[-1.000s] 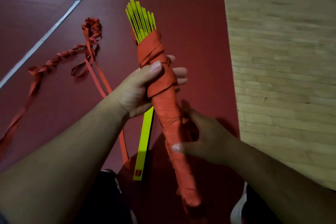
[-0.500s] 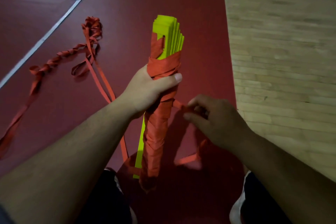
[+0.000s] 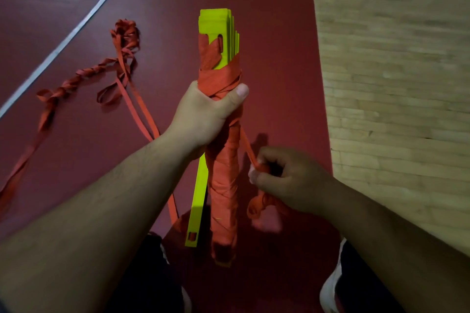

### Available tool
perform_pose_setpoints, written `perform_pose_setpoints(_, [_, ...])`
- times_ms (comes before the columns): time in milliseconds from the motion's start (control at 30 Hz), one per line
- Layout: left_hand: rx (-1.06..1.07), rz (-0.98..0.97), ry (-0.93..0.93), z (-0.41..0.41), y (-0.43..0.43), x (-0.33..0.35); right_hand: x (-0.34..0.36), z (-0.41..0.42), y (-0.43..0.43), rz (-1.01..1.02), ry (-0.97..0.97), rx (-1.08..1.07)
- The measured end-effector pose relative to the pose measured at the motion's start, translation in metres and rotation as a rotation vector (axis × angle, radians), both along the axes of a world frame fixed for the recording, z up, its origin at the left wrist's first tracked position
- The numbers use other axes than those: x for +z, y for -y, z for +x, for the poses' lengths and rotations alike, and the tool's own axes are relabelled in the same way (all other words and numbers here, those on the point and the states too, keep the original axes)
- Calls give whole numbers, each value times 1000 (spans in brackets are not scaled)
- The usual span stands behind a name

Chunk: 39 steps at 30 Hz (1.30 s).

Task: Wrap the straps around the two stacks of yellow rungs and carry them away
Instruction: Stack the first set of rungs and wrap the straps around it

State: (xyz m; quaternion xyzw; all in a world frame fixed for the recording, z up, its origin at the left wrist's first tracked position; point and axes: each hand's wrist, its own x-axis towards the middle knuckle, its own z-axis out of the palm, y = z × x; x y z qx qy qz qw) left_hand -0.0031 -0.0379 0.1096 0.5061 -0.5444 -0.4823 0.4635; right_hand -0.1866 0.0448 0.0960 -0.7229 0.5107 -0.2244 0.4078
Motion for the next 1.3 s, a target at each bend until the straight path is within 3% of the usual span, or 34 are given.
perform_pose_setpoints(200, [62,215,-190,-2,2,3,-13,12,-4,-55,-85,-180])
perform_pose_setpoints(333, [127,301,-318,-5,2,8,-10,19,-8,-108,-269,-252])
perform_pose_setpoints(500, [252,417,-574,-18,-5,17,-15,33,-15,21,-420,-285])
perform_pose_setpoints(600, [278,509,-650,-23,-8,22,-16,36,-15,-74,-523,-375])
perform_pose_setpoints(700, [188,494,-595,-20,-10,27,-14,33,-9,-98,-440,-411])
perform_pose_setpoints(867, [-295,285,-233,6,-8,19,-8,17,1,34,-135,-333])
perform_pose_setpoints(967, [-469,304,-432,7,-14,6,-7,15,0,66,-28,-185])
perform_pose_setpoints(1067, [-394,258,-463,0,-18,6,-5,16,-1,98,-12,-110])
perform_pose_setpoints(1300, [-239,222,-308,1,-18,17,9,1,11,113,-159,-59])
